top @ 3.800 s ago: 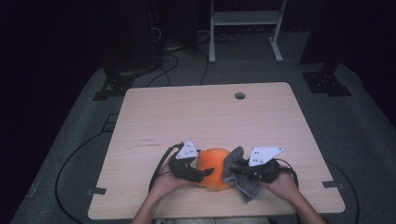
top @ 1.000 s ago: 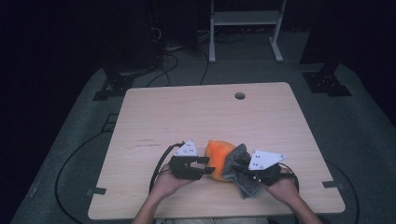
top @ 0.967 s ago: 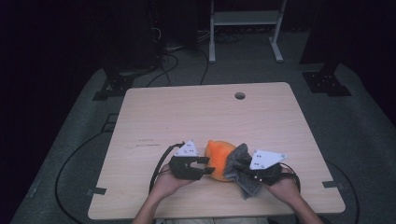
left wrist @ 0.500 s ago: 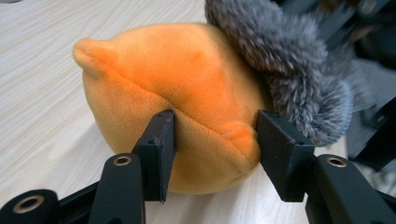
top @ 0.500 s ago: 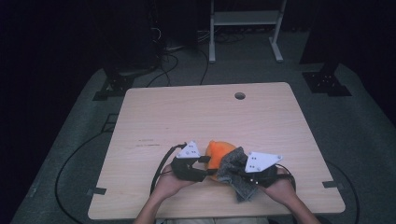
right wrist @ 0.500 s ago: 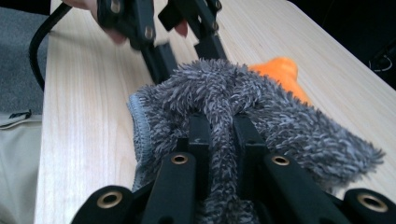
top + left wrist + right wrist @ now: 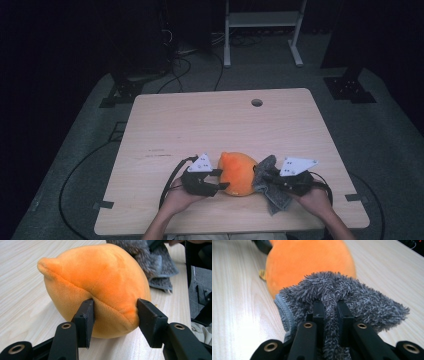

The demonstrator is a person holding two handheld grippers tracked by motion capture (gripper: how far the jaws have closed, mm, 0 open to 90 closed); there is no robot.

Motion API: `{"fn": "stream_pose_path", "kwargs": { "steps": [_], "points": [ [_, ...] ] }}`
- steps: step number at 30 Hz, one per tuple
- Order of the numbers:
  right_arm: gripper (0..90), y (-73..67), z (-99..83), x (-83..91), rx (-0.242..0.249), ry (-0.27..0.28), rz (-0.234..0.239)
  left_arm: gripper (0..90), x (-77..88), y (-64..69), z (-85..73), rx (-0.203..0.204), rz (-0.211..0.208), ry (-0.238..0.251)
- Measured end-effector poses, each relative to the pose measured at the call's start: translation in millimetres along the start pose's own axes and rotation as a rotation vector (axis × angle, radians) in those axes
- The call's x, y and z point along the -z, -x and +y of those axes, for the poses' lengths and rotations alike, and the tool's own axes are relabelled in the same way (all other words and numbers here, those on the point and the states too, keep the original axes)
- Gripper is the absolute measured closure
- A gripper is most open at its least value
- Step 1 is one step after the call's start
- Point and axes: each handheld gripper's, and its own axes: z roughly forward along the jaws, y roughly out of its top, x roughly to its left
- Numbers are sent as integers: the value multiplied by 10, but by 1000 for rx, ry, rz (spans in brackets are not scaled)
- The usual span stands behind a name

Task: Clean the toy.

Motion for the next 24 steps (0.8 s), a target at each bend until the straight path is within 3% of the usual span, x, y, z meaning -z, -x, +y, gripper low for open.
{"fn": "stream_pose_path", "kwargs": {
  "steps": [3, 6, 7, 9, 10, 12, 15, 20, 24],
  "points": [
    [797, -10, 140, 75, -3, 74, 22, 487, -10, 24, 2, -8, -4, 2],
    [797, -32, 386, 27, 21, 125, 62, 484, -3, 46, -14, -21, -10, -3],
    [797, -37, 450, -16, 32, 126, 76, 473, 13, 38, -17, -21, -22, -3],
    [797, -53, 508, -123, 54, 93, 90, 389, 56, 6, -17, 18, -45, 32],
    [797, -62, 507, -175, 49, 77, 103, 327, 74, -15, -11, 42, -43, 50],
    [797, -89, 477, -248, 36, 84, 124, 286, 80, -55, -2, 85, -24, 73],
    [797, -125, 451, -276, 30, 96, 128, 366, 22, -39, -16, 50, 27, 32],
    [797, -37, 333, -201, 13, 72, 112, 394, 11, -10, -23, 35, 30, 25],
    [797, 122, 152, -115, -47, 22, 93, 416, -6, 51, 23, 7, 6, 42]
  ]
}}
